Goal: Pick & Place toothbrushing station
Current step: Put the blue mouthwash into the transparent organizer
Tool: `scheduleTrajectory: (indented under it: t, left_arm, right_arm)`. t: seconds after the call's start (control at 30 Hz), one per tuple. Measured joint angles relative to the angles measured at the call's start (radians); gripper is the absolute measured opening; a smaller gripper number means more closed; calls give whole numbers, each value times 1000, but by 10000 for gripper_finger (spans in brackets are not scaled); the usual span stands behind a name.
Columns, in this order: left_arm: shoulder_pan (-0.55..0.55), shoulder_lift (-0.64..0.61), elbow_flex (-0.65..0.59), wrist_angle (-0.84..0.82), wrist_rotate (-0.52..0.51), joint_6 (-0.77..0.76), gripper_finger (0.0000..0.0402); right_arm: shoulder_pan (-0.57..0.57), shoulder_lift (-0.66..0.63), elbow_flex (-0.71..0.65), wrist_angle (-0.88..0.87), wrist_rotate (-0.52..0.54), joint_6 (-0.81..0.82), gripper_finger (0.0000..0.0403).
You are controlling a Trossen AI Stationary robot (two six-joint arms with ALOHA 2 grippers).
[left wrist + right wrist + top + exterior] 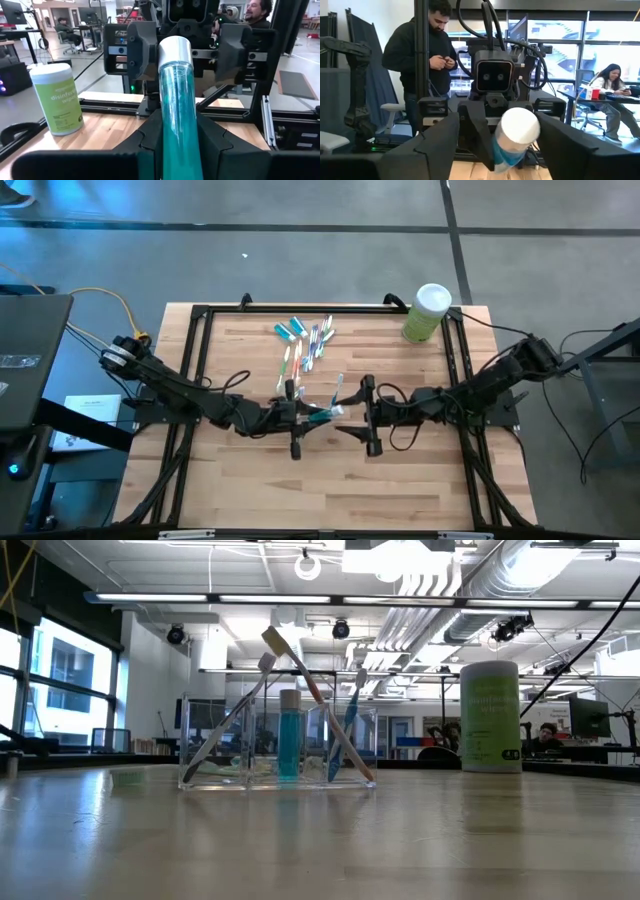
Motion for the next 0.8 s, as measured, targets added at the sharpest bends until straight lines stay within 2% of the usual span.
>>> scheduleTrajectory:
  t: [0.2,0.47,0.67,0.8]
  left_arm:
    - [18,0,0,-1,8,1,69]
    - [25,0,-2,-2,14,43,69]
    - [26,0,-2,-9,12,71,71]
    - [24,0,-2,-21,9,132,93]
  right_arm:
    - [-21,0,0,-4,-3,0,188]
    - [-42,-1,0,-15,-16,3,87]
    - [-42,-1,0,-26,-14,-25,87]
    - [-41,-1,1,-43,-12,-34,87]
